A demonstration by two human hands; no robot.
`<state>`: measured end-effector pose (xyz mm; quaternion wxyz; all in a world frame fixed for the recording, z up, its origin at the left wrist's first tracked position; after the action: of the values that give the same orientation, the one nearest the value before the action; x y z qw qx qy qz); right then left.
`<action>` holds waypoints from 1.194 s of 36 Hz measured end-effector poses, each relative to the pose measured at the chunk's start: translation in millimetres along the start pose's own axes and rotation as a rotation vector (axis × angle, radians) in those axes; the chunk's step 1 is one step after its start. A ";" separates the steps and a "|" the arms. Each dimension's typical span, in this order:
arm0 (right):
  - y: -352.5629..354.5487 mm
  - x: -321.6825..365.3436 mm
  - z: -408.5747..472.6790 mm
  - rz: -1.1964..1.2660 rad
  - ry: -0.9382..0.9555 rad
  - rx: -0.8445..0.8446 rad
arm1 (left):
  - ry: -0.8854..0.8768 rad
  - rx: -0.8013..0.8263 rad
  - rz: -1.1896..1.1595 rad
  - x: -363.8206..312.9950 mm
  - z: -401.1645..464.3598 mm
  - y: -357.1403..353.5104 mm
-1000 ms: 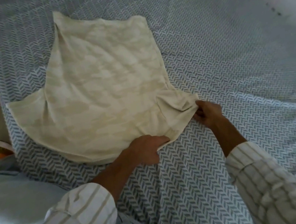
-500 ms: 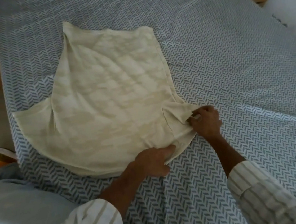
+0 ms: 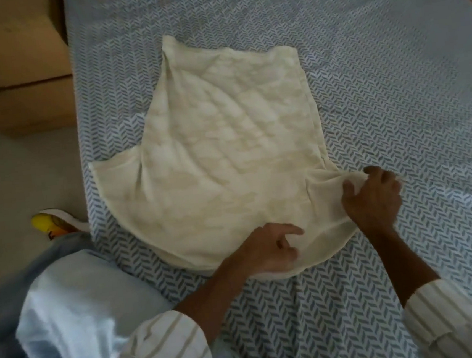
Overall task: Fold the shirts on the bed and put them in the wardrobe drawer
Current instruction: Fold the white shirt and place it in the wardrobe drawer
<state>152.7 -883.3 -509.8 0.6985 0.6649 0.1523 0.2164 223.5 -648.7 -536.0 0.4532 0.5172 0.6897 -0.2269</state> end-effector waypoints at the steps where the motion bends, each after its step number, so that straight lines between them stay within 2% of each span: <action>1: 1.1 20.4 -7.2 0.021 0.079 -0.037 | -0.026 -0.139 -0.060 2.0 -5.8 21.4; 4: -10.1 96.2 -33.9 0.171 0.361 -0.030 | -0.099 -0.609 -0.067 18.3 -33.5 100.0; 7: -12.8 182.7 -81.7 0.310 0.636 0.088 | -0.164 -1.073 0.065 39.8 -74.2 180.4; 8: -13.4 210.3 -99.9 0.316 0.720 0.140 | -0.142 -1.174 0.091 49.6 -85.7 204.4; 10: -15.7 257.3 -135.2 0.300 0.865 0.254 | 0.010 -1.279 0.032 70.6 -103.7 246.0; 13: -18.3 313.8 -179.0 0.260 1.015 0.360 | 0.188 -1.300 -0.188 102.5 -115.0 292.7; 18: -32.0 356.5 -218.2 0.169 1.114 0.403 | 0.092 -1.039 -0.356 113.3 -104.6 323.2; 22: -39.6 357.4 -226.5 0.199 1.182 0.373 | 0.179 -0.815 -0.224 110.6 -97.4 343.4; 25: -41.3 355.5 -224.6 0.225 1.179 0.369 | 0.283 -0.720 -0.061 104.5 -99.4 352.9; 28: -37.5 358.9 -227.7 0.231 1.132 0.348 | 0.283 -0.772 -0.042 108.7 -105.4 363.7; 32: -32.8 362.2 -235.7 0.198 1.181 0.375 | 0.194 -0.975 -0.495 123.2 -124.9 368.6; 34: -33.0 361.9 -239.3 0.209 1.207 0.411 | 0.141 -1.040 -0.611 125.7 -134.3 368.8; 39: -35.3 363.1 -246.1 0.173 1.224 0.468 | 0.114 -1.042 -0.723 137.4 -141.8 357.7; 43: -31.9 372.3 -224.3 0.316 1.000 0.640 | 0.094 -1.127 -0.590 128.1 -140.4 351.7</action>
<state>363.8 -502.5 -529.1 0.2675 0.6744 0.4183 0.5466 485.0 -346.5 -523.1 0.5435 -0.0027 0.8357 0.0785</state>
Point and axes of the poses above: each hand's wrist, its own z-axis towards the middle knuckle, its own y-axis out of the back of the hand, x = y × z, the point moved 4 cm from there along z, towards the middle knuckle, and after that the axes turned 11 degrees about -z, right-handed, at the moved point
